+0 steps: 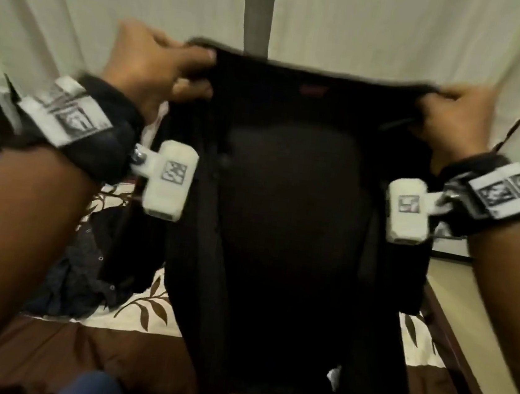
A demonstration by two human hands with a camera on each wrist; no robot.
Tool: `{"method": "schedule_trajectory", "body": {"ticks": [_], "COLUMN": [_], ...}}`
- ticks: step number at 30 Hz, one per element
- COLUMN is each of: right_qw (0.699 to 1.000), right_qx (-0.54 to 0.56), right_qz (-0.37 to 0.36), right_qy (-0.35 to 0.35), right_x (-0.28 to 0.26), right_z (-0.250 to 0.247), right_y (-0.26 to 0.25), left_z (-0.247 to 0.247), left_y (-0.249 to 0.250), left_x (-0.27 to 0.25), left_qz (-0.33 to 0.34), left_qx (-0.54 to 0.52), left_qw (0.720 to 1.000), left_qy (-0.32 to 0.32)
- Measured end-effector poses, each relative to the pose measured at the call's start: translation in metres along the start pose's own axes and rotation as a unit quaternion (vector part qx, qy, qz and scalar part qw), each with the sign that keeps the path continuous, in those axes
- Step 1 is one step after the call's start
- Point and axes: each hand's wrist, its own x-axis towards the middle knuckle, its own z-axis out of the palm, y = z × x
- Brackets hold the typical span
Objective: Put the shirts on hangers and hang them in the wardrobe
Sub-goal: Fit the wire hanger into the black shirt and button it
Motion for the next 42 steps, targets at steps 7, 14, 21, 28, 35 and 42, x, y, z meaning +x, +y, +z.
{"method": "schedule_trajectory", "body": {"ticks": [7,14,21,28,35,42], "right_qw": [0.969,0.898,0.723,0.81,0.759,0.495], "right_qx": [-0.143,-0.244,-0.375,-0.296,-0.243,-0.24], "right_qz": [0.167,0.155,0.083,-0.094,-0.045,0.063], "right_qy": [-0.109,-0.331,-0.574,-0.497,-0.602,-0.833], "right_x": [-0.01,-0.073,-0.19,-0.166,-0.148,-0.151], "right_z": [0.103,0.186,0.208,0.31,0.427,0.409], "right_y": [0.163,0.284,0.381,0.369,0.345,0.319], "left_z": [0.031,0.044,-0.005,0.0,-0.001,-0.001], "left_y": [-0.223,-0.379,-0.505,-0.549,-0.551,-0.53], "left_x": [0.05,0.021,-0.078,-0.081,-0.052,-0.123], "left_qz": [-0.246,-0.365,-0.312,-0.18,-0.113,0.021], "left_qx": [0.158,0.194,0.445,0.559,0.574,0.517], "left_qw": [0.956,0.905,0.828,0.807,0.797,0.815], "left_qy": [-0.016,-0.097,-0.137,-0.059,-0.154,-0.26]}}
